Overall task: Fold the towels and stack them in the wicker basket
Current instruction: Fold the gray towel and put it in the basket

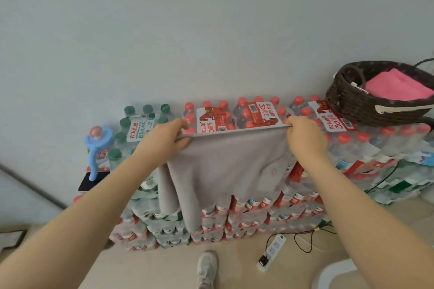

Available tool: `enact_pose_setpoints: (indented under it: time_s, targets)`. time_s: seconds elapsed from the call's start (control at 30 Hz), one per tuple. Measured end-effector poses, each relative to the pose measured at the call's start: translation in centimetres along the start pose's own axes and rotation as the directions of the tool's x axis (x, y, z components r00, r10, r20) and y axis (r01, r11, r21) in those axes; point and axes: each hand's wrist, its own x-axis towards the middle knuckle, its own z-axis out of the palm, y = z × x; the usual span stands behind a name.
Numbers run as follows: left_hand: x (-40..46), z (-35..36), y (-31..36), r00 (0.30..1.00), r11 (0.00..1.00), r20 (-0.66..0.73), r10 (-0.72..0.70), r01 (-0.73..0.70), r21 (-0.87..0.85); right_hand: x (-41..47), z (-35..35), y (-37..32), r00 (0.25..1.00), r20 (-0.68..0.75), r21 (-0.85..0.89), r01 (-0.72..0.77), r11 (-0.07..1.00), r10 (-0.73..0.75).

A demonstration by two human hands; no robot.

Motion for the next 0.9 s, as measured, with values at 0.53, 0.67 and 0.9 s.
enact_pose_setpoints:
  time_s: [0.53, 0.67, 0.9]
  targets:
    - [19.2, 1.6, -5.6, 0.989, 0.958, -0.145, 0.008, 0.034, 0.285, 17.7, 5.6, -3.4, 0.997, -0.082, 0.187, 0.025, 0.982, -0.01]
    - [22.4, 3.6, -5.7, 0.982, 0.97, -0.145, 0.119, -0.084, 0.228, 20.3, 7.5, -3.4, 0.995, 0.042, 0.038, 0.089, 0.995, -0.09]
    - [19.2, 5.6, -5.8, 1.0, 0.998, -0.016, -0.027, 0.028, 0.058, 15.6, 10.1, -8.7, 0.777, 0.326, 0.236, 0.486, 0.842, -0.539]
